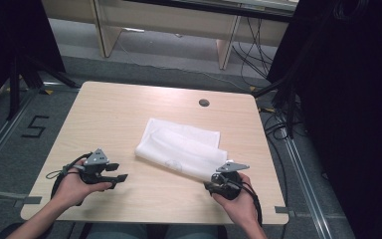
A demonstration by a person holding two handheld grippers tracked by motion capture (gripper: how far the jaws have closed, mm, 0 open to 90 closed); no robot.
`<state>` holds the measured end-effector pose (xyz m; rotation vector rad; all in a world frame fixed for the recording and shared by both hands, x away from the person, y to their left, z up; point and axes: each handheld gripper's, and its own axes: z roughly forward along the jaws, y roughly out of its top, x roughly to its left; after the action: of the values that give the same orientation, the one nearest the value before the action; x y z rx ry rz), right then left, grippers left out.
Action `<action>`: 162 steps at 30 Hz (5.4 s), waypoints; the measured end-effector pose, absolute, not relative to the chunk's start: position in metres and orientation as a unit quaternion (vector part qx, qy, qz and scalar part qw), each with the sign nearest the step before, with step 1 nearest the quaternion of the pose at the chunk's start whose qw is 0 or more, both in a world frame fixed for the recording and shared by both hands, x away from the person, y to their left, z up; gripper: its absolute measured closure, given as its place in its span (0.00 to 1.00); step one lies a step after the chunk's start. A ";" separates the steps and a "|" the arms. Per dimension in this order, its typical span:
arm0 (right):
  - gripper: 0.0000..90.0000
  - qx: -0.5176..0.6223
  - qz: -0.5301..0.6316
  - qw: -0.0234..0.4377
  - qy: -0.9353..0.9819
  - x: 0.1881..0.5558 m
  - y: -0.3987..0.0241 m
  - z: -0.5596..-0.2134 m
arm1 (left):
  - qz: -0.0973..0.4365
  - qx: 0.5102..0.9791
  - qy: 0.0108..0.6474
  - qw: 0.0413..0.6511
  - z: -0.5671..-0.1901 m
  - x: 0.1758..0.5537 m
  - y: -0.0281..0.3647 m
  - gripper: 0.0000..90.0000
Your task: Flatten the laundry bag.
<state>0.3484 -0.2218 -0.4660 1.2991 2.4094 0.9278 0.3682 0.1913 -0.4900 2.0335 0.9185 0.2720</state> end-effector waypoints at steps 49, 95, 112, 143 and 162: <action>0.68 0.479 0.211 0.120 0.844 0.517 -0.209 -0.484 | 0.083 0.876 0.283 0.382 -0.486 0.438 0.075 0.90; 1.00 0.328 0.354 0.139 0.865 0.428 -0.175 -0.385 | 0.044 0.897 0.265 0.351 -0.499 0.433 0.026 0.93; 1.00 0.295 0.357 0.142 0.875 0.409 -0.180 -0.389 | 0.048 0.903 0.264 0.336 -0.495 0.427 0.062 0.90; 1.00 0.241 0.374 0.114 0.888 0.366 -0.171 -0.407 | 0.080 0.859 0.351 0.365 -0.484 0.426 0.163 0.85; 1.00 0.231 0.357 0.088 0.901 0.350 -0.163 -0.419 | 0.122 0.795 0.412 0.428 -0.465 0.401 0.225 0.83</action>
<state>0.3503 -0.1632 -0.4186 0.6889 2.6806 1.0632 0.4011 0.2251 -0.4653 1.9863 1.0282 0.3038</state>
